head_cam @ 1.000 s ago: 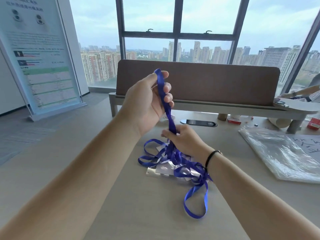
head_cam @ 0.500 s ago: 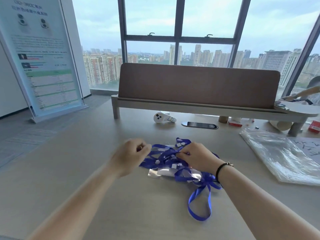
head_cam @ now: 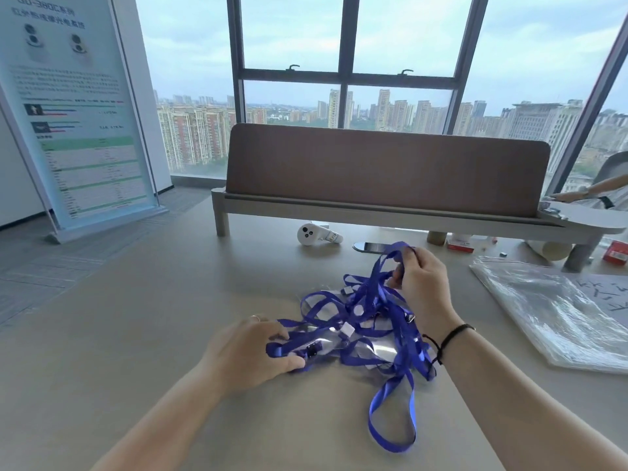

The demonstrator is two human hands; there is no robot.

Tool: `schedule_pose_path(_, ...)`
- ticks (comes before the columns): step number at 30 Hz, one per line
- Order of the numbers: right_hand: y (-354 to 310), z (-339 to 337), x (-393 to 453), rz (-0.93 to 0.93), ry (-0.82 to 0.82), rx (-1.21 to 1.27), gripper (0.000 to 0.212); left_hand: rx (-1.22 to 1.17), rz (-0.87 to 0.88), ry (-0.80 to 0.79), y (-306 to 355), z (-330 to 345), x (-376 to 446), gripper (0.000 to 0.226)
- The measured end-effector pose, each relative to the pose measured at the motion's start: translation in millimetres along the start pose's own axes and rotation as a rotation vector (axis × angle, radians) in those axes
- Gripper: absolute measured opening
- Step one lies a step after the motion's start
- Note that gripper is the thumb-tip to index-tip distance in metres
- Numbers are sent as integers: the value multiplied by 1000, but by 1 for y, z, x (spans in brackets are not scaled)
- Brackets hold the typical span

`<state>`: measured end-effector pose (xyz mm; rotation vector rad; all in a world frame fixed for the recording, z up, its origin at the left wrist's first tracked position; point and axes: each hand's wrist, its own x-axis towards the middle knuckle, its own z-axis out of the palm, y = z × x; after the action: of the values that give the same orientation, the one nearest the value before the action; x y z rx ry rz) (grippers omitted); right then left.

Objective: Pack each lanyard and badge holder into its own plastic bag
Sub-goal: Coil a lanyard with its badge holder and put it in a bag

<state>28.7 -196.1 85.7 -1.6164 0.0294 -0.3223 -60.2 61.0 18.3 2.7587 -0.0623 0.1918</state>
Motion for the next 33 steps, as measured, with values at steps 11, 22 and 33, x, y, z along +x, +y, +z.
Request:
schedule_pose_path(11,31,-4,-27,-337,-341,-1170,79,-325,-42,-101,3,-8,-8,34)
schedule_pose_path(22,45,30,-57,-293,-733,-1027,21,-921,-145,180,27,-42,-8,34)
schedule_pose_path(33,38,7,-21,-162,-379,-837,29,-851,-232,276,9,-33,-14,40)
